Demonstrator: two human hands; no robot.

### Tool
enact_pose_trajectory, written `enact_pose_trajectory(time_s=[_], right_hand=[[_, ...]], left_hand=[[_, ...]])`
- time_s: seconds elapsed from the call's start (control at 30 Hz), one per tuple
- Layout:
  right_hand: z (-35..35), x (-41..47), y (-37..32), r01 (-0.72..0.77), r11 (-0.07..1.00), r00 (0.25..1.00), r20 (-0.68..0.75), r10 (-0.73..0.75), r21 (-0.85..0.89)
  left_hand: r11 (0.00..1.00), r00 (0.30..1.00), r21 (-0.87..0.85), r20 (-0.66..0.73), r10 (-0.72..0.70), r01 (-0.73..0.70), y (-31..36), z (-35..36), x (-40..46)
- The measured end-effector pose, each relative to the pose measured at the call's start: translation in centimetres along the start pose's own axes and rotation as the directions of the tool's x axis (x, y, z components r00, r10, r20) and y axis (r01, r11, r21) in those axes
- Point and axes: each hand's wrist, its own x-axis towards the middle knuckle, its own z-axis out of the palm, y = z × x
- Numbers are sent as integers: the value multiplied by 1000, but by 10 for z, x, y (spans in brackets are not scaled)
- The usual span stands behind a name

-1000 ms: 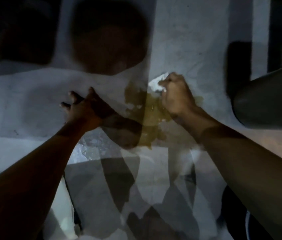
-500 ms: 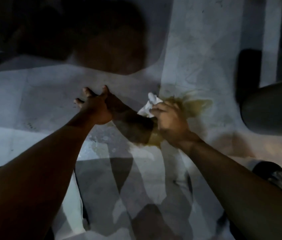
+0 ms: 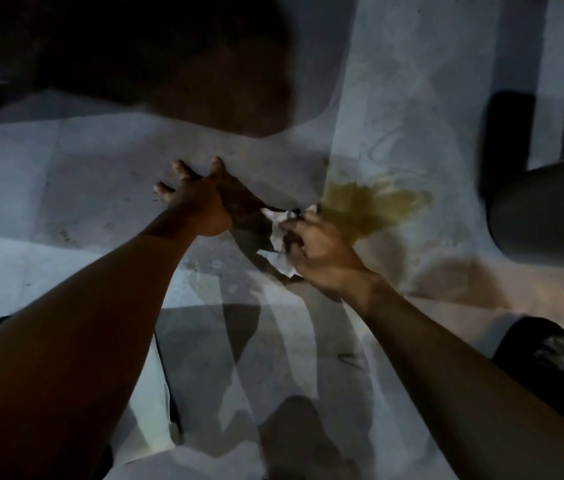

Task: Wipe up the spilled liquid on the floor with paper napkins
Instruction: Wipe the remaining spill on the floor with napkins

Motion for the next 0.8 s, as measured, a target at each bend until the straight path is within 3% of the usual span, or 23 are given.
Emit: enact_pose_trajectory(time_s=[0.07, 0.13, 0.2, 0.3, 0.37, 0.5, 0.57, 0.67, 0.73, 0.8], right_hand=[[1, 7, 6, -89, 995, 993, -80, 92, 34], [17, 9, 6, -122, 992, 990, -69, 123, 15], [40, 5, 0, -124, 986, 992, 24, 127, -111], [42, 0, -2, -4, 943, 997, 77, 31, -334], [37, -5, 0, 54, 943, 998, 32, -46, -327], [31, -19, 9, 13, 979, 999, -43, -23, -202], [36, -32, 1, 44, 979, 995, -74, -60, -197], [55, -45, -4, 145, 947, 983, 150, -105, -288], [63, -47, 8, 154, 950, 984, 134, -121, -270], [63, -52, 20, 112, 967, 993, 1, -115, -230]], left_hand=[[1000, 1000, -28, -13, -12, 12, -3, 1, 1], [998, 994, 43, -99, 49, -45, -4, 2, -1], [996, 990, 66, -128, 67, -59, -4, 7, -2], [999, 996, -1, -79, 32, -32, -1, 4, -2], [997, 999, -67, 25, -25, 27, 0, -2, -3], [1000, 998, -12, -66, 17, -18, -1, 4, -1], [997, 999, -62, 11, -36, 36, 1, 4, 0], [979, 994, -184, -45, -98, 88, 2, 1, -1], [999, 993, -52, -116, 5, -11, -1, 6, -1], [999, 990, 28, -130, 46, -43, -3, 10, 0]])
